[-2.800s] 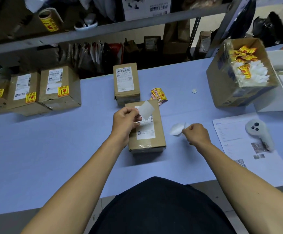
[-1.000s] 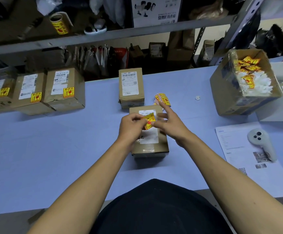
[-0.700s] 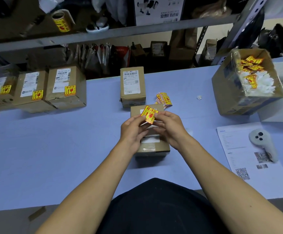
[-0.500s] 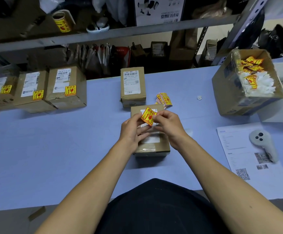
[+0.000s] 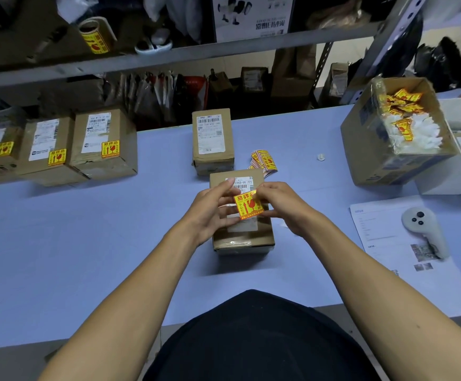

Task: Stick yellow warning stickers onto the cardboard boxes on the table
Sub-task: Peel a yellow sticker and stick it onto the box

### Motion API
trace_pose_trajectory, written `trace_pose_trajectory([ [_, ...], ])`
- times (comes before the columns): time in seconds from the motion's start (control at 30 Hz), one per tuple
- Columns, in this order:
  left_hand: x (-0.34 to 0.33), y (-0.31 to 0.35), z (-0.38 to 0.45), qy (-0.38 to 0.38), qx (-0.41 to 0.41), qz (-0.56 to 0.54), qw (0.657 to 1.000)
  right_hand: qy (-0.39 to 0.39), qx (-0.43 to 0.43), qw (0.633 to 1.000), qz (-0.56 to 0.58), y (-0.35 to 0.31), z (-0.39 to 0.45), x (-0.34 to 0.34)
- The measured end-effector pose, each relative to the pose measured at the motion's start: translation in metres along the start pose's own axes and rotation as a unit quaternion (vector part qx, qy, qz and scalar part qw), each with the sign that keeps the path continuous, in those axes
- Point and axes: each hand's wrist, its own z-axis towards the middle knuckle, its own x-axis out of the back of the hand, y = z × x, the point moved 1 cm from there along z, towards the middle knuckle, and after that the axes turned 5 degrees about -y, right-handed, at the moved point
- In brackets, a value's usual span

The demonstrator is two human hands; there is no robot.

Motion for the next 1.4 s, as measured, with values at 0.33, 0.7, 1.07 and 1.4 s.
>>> trace_pose_trajectory([
  [0.33, -0.009, -0.009, 0.004, 0.035, -0.033, 0.075, 0.996, 0.015, -0.031, 0.999, -0.035, 0.015, -0.012, 0.006],
  [0.7, -0.015, -0.018, 0.004, 0.032, -0.021, 0.108, 0.993, 0.036, -0.016, 0.999, -0.034, 0.031, -0.028, 0.009],
  [1.07, -0.018, -0.033, 0.006, 0.03, -0.064, 0.324, 0.943, 0.043, -0.031, 0.996, -0.067, 0.049, -0.041, 0.015],
  [1.4, -0.019, -0.028, 0.001, -0.012, -0.005, 0.335, 0.942, 0.043, -0.027, 0.998, -0.047, 0.055, -0.043, 0.014],
])
